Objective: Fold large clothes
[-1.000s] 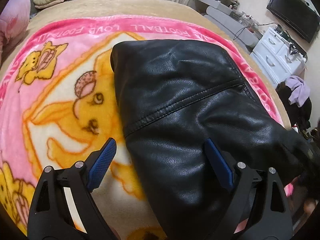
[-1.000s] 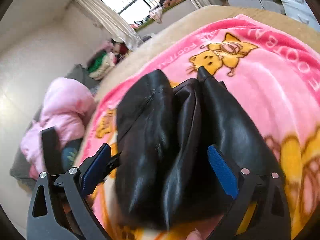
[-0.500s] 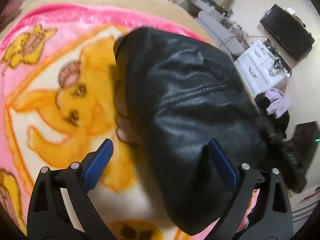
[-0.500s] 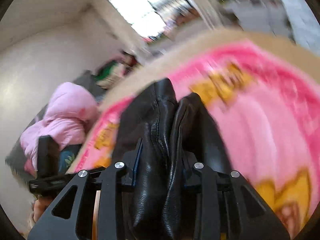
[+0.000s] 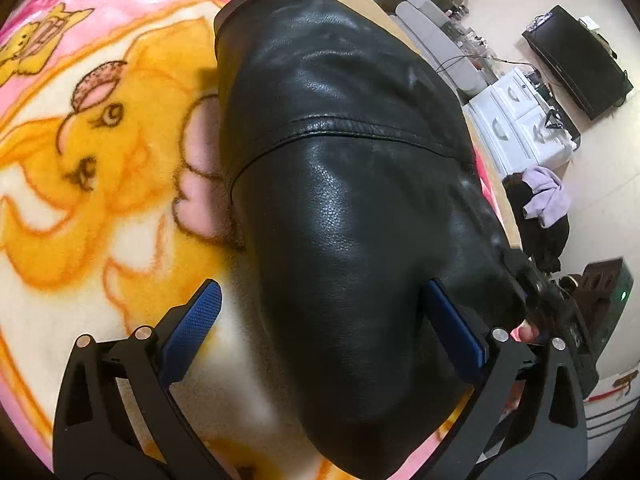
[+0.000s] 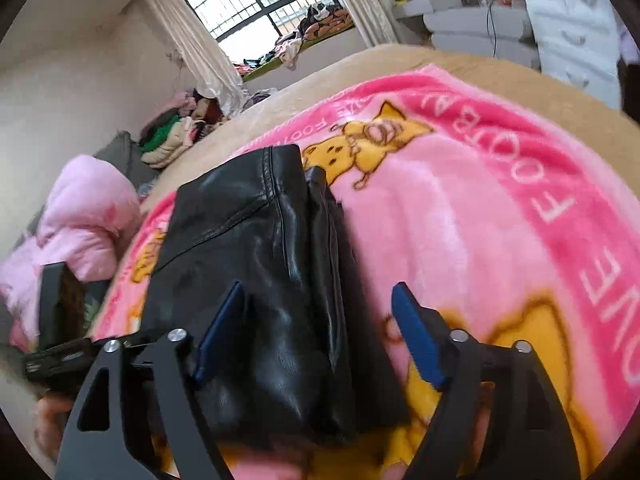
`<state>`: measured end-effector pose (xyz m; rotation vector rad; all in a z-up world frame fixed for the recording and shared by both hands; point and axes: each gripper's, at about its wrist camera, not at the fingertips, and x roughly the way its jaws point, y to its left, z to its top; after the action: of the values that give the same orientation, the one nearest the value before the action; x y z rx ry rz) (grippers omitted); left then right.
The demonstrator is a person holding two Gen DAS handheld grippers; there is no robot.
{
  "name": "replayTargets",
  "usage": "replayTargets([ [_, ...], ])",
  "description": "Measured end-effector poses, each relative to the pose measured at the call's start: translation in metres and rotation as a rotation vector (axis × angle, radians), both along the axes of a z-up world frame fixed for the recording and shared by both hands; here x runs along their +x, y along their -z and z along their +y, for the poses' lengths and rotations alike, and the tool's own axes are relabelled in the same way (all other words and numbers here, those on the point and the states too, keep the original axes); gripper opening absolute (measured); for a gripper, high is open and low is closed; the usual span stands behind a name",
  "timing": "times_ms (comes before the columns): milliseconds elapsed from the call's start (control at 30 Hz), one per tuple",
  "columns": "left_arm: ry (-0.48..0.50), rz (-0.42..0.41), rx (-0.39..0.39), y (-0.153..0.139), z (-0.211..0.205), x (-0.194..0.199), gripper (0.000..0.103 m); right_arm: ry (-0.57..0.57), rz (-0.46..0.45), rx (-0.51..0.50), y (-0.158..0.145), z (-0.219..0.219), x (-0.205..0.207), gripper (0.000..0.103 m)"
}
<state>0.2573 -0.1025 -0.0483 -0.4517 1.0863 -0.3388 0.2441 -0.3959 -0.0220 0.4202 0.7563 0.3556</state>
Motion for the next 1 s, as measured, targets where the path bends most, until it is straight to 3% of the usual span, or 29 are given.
replayTargets([
  [167, 0.002, 0.01, -0.017, 0.004, -0.002, 0.0, 0.095, -0.092, 0.017, 0.082, 0.011, -0.008, -0.013, 0.078],
  [333, 0.009, 0.013, -0.007, 0.007, -0.004, 0.001, 0.095, -0.091, 0.08, 0.063, 0.027, -0.005, -0.006, 0.071],
  [533, 0.016, -0.004, 0.032, 0.003, -0.012, 0.004, 0.095, -0.1, 0.077, 0.055, 0.03, 0.005, -0.005, 0.069],
  [667, 0.028, -0.013, 0.079, -0.001, -0.015, 0.009, 0.095, -0.107, 0.069, 0.046, 0.032, 0.019, -0.018, 0.069],
  [1000, 0.051, -0.06, 0.222, -0.017, -0.004, 0.006, 0.095, -0.108, 0.131, 0.137, 0.035, 0.053, -0.045, 0.069],
])
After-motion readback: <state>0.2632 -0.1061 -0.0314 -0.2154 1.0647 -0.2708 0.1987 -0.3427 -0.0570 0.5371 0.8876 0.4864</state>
